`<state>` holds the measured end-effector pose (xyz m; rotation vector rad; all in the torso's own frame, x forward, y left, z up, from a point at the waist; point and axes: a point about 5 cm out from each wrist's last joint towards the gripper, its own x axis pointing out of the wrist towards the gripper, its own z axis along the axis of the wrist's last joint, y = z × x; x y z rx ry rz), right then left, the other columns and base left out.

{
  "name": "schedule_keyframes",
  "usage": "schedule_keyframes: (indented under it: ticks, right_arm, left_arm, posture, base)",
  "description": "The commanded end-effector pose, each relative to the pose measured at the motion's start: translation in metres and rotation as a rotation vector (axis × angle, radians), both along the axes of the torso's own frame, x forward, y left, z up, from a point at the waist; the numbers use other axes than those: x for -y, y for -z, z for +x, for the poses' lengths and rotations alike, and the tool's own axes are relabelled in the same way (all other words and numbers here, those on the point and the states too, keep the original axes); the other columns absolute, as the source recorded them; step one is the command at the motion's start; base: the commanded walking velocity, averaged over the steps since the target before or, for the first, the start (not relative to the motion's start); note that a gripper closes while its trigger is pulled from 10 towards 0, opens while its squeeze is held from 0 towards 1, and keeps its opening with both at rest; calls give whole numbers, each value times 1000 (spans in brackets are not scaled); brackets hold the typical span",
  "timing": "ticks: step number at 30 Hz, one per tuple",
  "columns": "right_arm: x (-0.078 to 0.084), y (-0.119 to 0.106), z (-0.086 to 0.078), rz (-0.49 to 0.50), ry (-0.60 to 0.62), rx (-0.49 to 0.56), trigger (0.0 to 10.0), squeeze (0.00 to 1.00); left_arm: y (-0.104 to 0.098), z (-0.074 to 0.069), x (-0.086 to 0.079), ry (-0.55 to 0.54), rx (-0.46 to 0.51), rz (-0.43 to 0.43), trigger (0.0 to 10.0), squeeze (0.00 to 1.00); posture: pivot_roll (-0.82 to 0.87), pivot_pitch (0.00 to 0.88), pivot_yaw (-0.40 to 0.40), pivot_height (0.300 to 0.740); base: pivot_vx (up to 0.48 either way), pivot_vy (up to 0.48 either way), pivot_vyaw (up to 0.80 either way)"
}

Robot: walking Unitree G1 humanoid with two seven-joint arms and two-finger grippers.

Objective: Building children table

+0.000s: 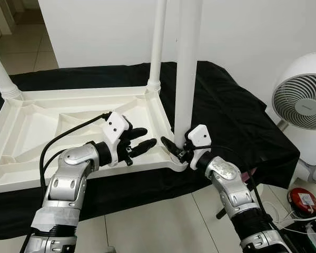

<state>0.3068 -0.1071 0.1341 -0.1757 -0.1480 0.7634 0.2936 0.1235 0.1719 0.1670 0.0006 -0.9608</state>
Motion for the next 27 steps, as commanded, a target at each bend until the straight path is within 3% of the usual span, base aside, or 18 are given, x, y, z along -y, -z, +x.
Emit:
schedule_keyframes:
  ticks: [1,9,21,27]
  right_arm:
    - [4,13,-3,-1,0,-65,10000,0]
    - [2,15,4,181,66,-178,10000,0]
    - [7,22,7,230,151,-246,10000,0]
    - [9,27,4,321,236,-268,10000,0]
  left_arm:
    - [-5,11,-10,-289,43,-14,10000,0]
    - [-7,11,-11,-304,50,-14,10000,0]
    - [-7,9,-11,-313,44,-20,10000,0]
    - [-7,7,-11,-320,47,-22,10000,0]
  posture:
    - [22,9,-39,740]
    - [27,13,-45,740]
    - [24,16,-57,740]
    - [24,14,-65,740]
  base:
    - [0,0,0]
    - [0,0,0]
    - [0,0,0]
    - [0,0,0]
